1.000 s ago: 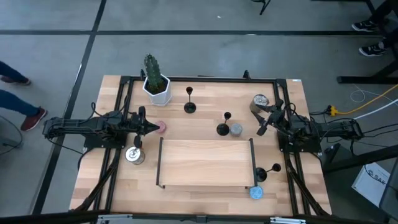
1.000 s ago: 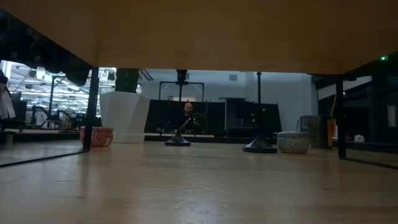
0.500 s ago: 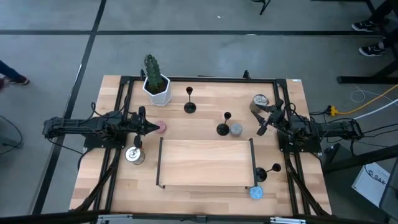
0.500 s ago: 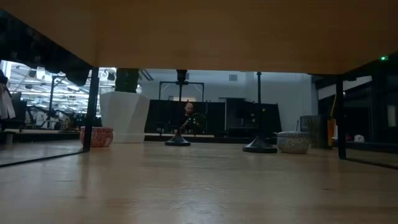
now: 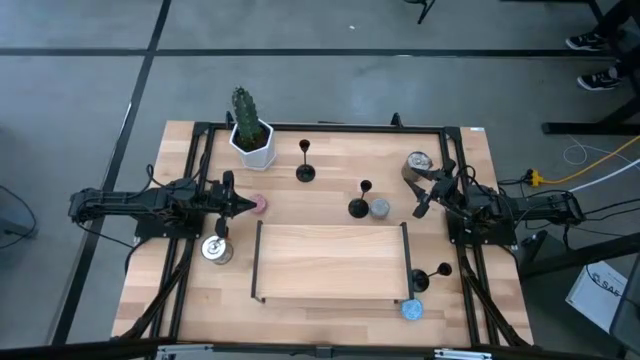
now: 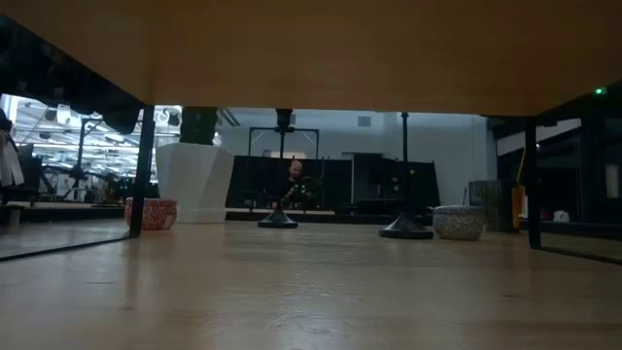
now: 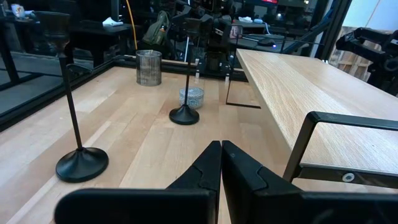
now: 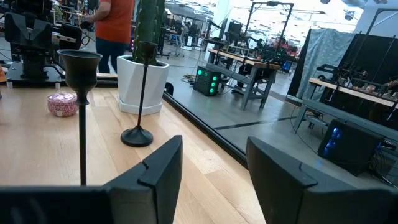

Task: Pick & Place candle stick holders

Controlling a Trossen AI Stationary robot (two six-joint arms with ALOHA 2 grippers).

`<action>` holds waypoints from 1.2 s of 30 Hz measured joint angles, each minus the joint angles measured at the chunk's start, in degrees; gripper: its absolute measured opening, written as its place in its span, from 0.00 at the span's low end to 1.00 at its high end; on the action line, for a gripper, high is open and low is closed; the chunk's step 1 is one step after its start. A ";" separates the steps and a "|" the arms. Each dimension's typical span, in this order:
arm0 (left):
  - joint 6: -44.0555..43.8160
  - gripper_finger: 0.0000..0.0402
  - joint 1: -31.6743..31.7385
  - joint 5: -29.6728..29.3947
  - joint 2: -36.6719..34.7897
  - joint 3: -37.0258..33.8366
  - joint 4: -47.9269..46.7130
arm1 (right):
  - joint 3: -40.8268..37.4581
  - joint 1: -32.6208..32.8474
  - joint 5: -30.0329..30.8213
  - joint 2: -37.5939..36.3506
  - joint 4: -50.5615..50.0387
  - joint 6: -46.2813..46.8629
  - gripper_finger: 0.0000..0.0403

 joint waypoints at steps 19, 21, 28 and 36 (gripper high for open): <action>0.02 0.02 0.00 0.01 -0.01 -0.02 0.00 | -0.02 0.01 1.54 0.06 0.44 -3.09 0.44; 0.00 0.02 -0.01 0.01 0.00 0.00 0.01 | -0.01 0.01 3.93 0.36 0.37 -3.20 0.44; 0.00 0.02 -0.01 0.00 -0.01 -0.02 0.00 | 3.73 0.01 7.65 3.06 -3.99 -3.22 0.44; 0.00 0.02 -0.01 0.00 -0.01 0.00 0.00 | 14.72 0.01 11.15 13.59 -12.11 -3.26 0.44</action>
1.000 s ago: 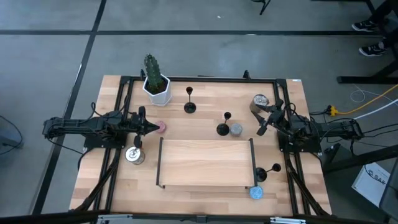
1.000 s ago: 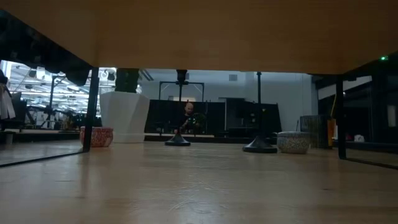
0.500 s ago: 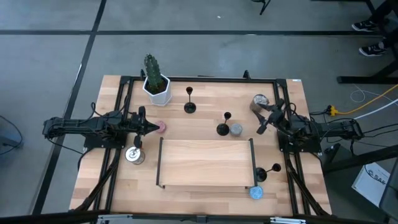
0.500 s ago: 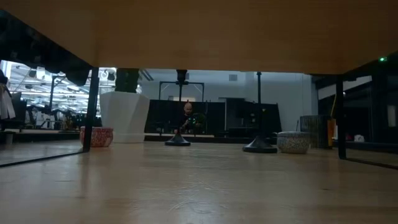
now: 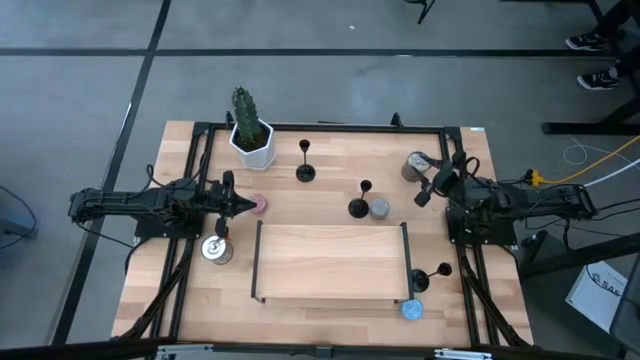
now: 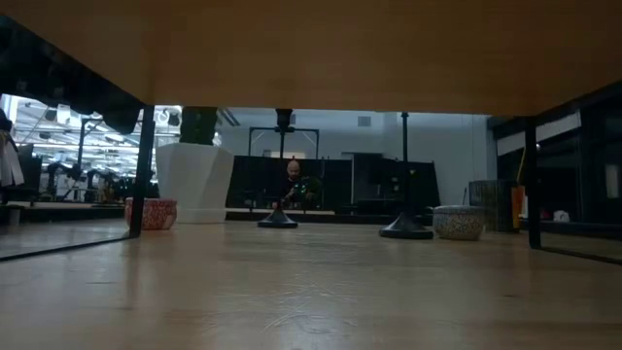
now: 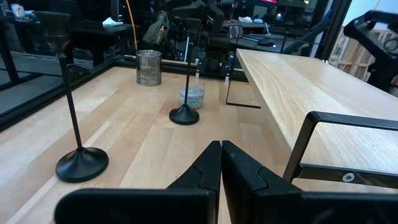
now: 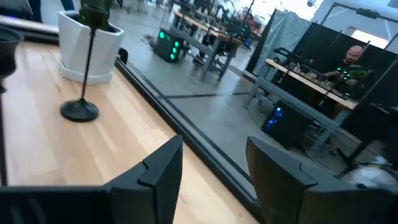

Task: Pick & Place candle stick holders
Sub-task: Put the middle black candle holder on the shelf

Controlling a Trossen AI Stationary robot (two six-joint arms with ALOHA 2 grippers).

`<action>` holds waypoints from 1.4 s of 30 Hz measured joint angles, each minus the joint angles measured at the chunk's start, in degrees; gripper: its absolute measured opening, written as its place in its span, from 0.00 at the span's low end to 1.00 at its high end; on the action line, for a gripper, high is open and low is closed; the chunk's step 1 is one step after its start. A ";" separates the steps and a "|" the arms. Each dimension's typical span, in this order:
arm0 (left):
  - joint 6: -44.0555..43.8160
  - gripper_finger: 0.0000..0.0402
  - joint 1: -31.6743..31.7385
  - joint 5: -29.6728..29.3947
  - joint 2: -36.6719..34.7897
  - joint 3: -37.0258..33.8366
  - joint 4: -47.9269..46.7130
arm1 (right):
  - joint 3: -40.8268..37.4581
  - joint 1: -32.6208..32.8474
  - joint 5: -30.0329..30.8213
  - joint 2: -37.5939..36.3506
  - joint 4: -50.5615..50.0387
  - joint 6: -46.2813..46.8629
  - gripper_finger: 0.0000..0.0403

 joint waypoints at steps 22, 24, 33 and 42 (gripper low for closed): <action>0.00 0.02 0.00 0.01 0.00 -0.01 0.00 | 11.18 9.24 -12.86 17.88 0.48 -0.03 0.44; 0.00 0.02 -0.01 0.01 0.00 0.00 0.00 | 11.18 9.20 -17.18 17.88 0.46 -0.02 0.44; 0.00 0.02 0.00 0.01 -0.02 0.00 0.01 | 11.18 9.20 -25.03 17.88 0.46 0.00 0.44; 0.00 0.02 0.01 0.00 0.00 -0.02 0.02 | 11.18 9.18 -25.20 17.88 0.47 0.00 0.44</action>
